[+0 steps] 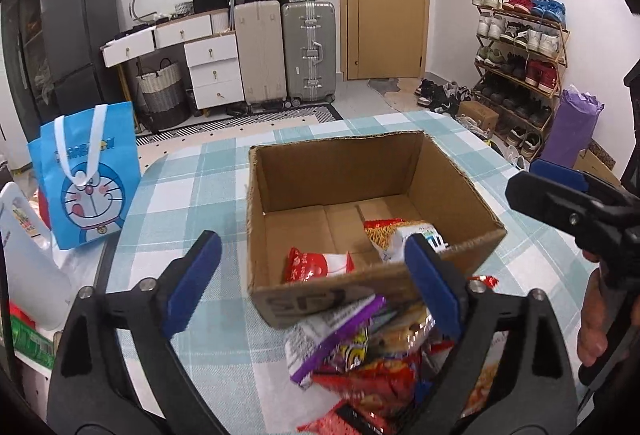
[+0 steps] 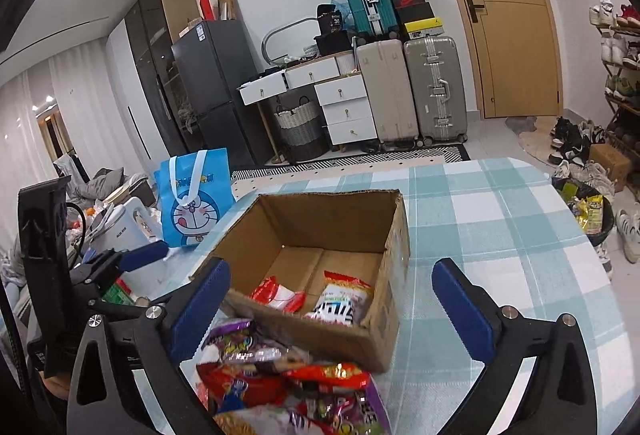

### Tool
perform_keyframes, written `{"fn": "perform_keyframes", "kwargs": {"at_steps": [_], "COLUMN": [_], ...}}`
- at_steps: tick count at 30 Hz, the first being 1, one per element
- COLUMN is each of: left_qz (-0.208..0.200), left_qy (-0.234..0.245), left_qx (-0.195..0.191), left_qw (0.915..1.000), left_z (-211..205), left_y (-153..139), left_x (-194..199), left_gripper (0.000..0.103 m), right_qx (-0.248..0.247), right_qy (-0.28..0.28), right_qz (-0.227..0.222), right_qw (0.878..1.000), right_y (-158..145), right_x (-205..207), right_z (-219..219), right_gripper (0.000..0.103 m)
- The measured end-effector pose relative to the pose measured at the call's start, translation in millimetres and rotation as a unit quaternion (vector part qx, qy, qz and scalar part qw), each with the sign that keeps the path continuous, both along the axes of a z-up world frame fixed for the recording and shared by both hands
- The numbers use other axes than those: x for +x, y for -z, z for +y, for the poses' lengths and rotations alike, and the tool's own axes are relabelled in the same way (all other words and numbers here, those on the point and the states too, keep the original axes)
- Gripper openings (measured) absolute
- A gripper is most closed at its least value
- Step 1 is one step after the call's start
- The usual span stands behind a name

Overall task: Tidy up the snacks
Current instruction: 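Open both grippers to drop the two bags into the box, then move both tools back toward the remaining snack pile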

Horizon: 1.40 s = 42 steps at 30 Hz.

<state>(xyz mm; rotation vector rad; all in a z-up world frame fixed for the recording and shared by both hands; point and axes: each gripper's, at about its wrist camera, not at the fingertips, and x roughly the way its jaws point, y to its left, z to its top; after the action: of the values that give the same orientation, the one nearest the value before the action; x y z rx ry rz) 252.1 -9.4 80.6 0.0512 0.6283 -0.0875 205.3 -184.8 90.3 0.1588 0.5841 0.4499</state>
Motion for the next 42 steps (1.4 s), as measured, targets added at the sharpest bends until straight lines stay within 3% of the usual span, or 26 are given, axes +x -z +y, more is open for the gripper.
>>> {"fn": "perform_keyframes", "kwargs": {"at_steps": [1, 11, 19, 42], "left_qz": [-0.008, -0.017, -0.012, 0.019], "left_qy": [-0.002, -0.016, -0.033, -0.027], "left_qx": [0.0, 0.006, 0.009, -0.014], "left_qw": [1.0, 0.9997, 0.9994, 0.9994], "left_z": [2, 15, 22, 30], "left_y": [-1, 4, 19, 62], "left_x": [-11, -85, -121, -140], "left_gripper": [0.102, 0.102, 0.102, 0.102], "right_qx": [-0.002, 0.006, -0.007, -0.012], "right_qy": [-0.001, -0.013, -0.024, -0.06], "right_qz": [-0.001, 0.007, 0.023, 0.055], "right_qw": [1.0, 1.0, 0.999, 0.997], "right_y": [0, 5, 21, 51], "right_x": [-5, -53, -79, -95], "right_z": [-1, -13, -8, 6], "right_gripper": [0.102, 0.102, 0.102, 0.102]}}
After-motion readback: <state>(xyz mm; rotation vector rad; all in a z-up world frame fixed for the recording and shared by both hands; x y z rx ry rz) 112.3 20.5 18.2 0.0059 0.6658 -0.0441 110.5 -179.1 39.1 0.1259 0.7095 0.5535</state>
